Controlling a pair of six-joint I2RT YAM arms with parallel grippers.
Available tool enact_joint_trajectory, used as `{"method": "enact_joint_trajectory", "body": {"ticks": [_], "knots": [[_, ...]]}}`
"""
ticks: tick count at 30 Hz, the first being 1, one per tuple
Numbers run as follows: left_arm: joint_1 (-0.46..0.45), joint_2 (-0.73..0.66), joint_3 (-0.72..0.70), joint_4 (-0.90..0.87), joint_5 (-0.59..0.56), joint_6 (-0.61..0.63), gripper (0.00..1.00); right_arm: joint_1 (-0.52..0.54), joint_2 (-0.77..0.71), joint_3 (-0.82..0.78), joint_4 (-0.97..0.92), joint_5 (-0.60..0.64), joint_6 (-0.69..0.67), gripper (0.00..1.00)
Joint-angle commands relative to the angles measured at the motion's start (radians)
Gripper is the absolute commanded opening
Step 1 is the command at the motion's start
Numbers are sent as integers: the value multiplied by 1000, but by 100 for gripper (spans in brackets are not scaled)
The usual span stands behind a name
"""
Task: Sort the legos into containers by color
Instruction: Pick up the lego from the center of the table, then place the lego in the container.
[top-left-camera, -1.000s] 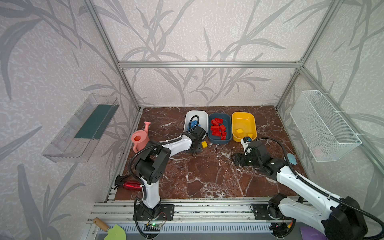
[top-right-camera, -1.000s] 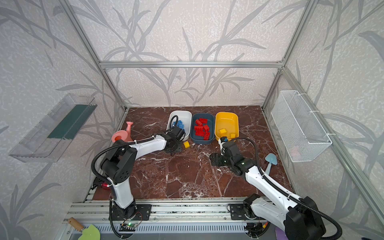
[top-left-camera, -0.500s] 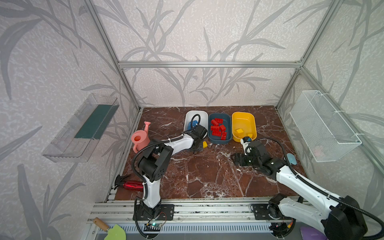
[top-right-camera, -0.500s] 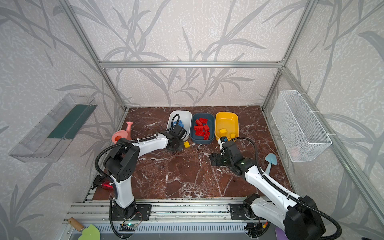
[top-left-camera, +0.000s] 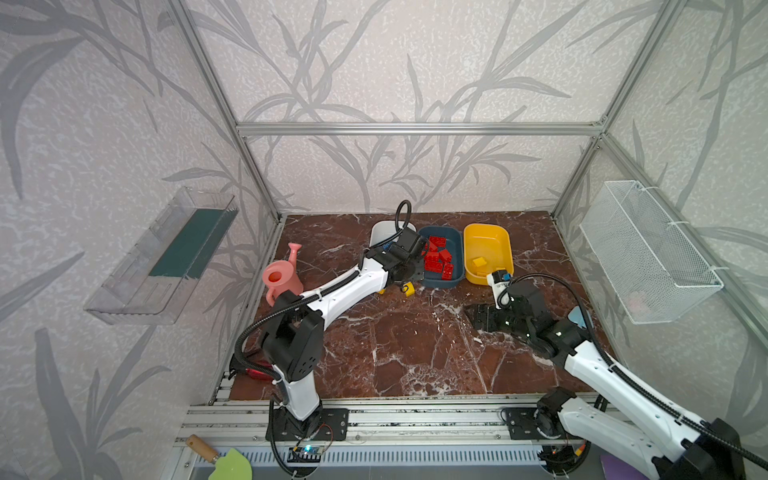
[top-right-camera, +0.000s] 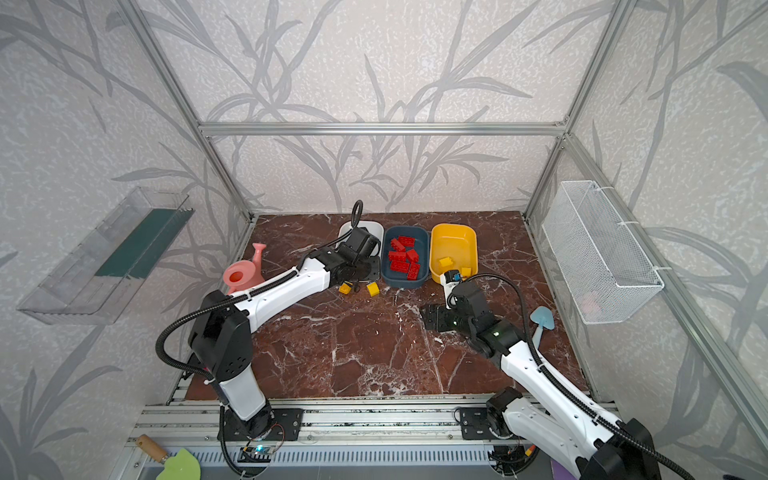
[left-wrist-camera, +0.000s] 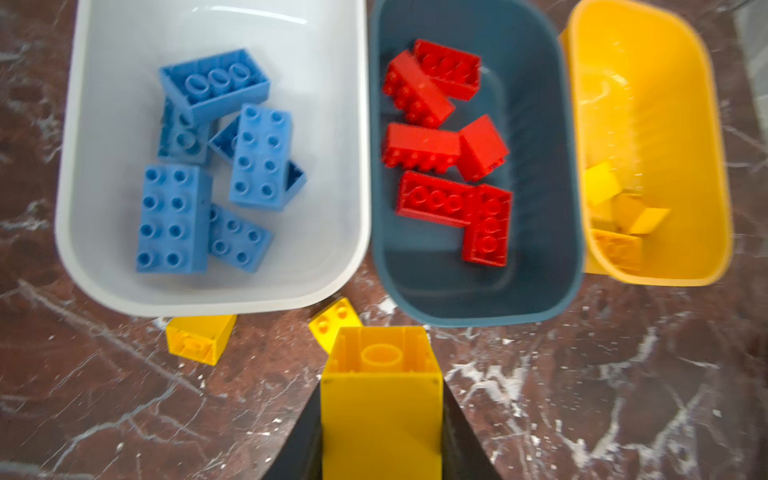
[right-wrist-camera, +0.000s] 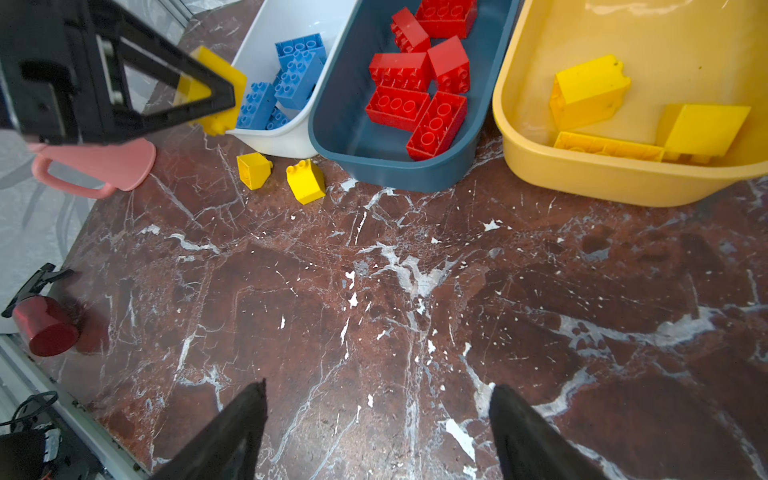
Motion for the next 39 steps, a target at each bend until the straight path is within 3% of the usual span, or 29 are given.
{"method": "enact_joint_trajectory", "body": {"ticks": [1, 11, 16, 20, 26, 32, 39], "knots": [[-30, 75, 131, -34, 52, 43, 27, 6, -40, 35, -11, -37, -21, 84], [-79, 428, 602, -35, 282, 78, 27, 9, -123, 37, -4, -97, -55, 84], [-87, 681, 975, -144, 373, 82, 27, 9, -126, 48, -13, -99, -62, 84], [-86, 837, 1190, -184, 414, 79, 27, 11, -126, 48, -13, -100, -60, 84], [-81, 894, 1211, -125, 435, 64, 34, 12, -129, 52, -27, -86, -69, 84], [-79, 881, 1210, -128, 439, 82, 62, 12, -124, 63, -39, -83, -67, 84], [-38, 770, 1204, -204, 389, 91, 72, 101, -54, 82, -58, 15, -103, 84]]}}
